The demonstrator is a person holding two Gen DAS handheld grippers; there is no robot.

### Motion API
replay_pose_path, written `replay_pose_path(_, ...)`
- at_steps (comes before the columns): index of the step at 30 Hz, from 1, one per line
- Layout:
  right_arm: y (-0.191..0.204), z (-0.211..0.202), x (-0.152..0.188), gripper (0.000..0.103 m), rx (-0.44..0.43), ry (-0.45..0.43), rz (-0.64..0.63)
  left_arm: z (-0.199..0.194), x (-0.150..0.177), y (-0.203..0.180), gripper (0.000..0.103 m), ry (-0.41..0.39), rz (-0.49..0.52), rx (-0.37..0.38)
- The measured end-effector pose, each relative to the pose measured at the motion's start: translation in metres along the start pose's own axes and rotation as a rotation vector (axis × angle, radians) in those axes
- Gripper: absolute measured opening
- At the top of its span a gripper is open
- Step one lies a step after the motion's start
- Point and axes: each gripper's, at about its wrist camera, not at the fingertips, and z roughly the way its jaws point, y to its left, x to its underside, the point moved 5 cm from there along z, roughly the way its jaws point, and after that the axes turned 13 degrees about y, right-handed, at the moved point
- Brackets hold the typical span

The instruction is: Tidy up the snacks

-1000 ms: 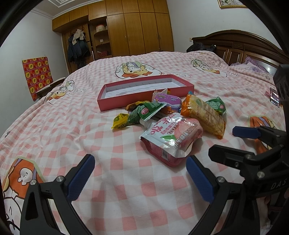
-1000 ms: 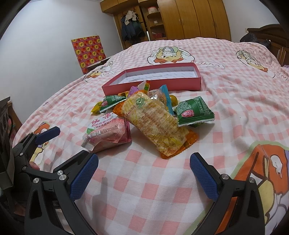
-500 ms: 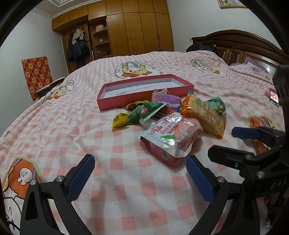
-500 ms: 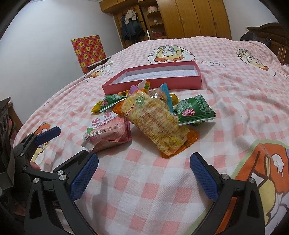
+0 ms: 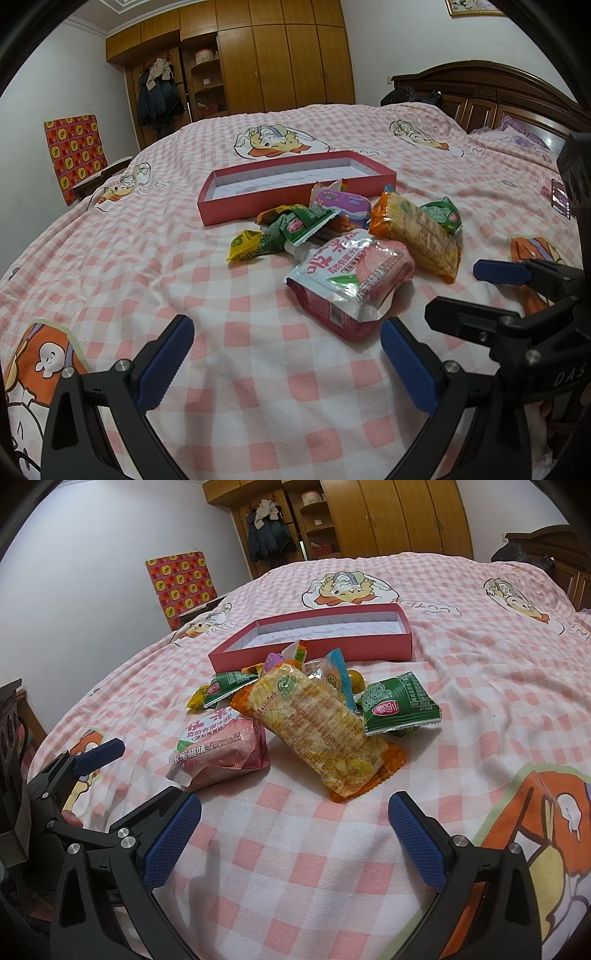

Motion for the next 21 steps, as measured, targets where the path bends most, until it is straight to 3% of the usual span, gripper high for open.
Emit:
replay_pose_path(11, 0.009, -0.004, -0.001, 0.103, 0.04, -0.013, -0.041, 0.01, -0.002, -0.007, 0.103, 0.053, 0.027, 0.035)
replay_pose_path(17, 0.003, -0.01, -0.008, 0.103, -0.001, -0.023, -0.023, 0.016, -0.012, -0.008, 0.103, 0.094, 0.012, 0.108)
replay_pose_path(21, -0.011, -0.015, -0.017, 0.094, -0.057, -0.04, 0.03, 0.024, -0.023, -0.004, 0.103, 0.136, -0.057, 0.166)
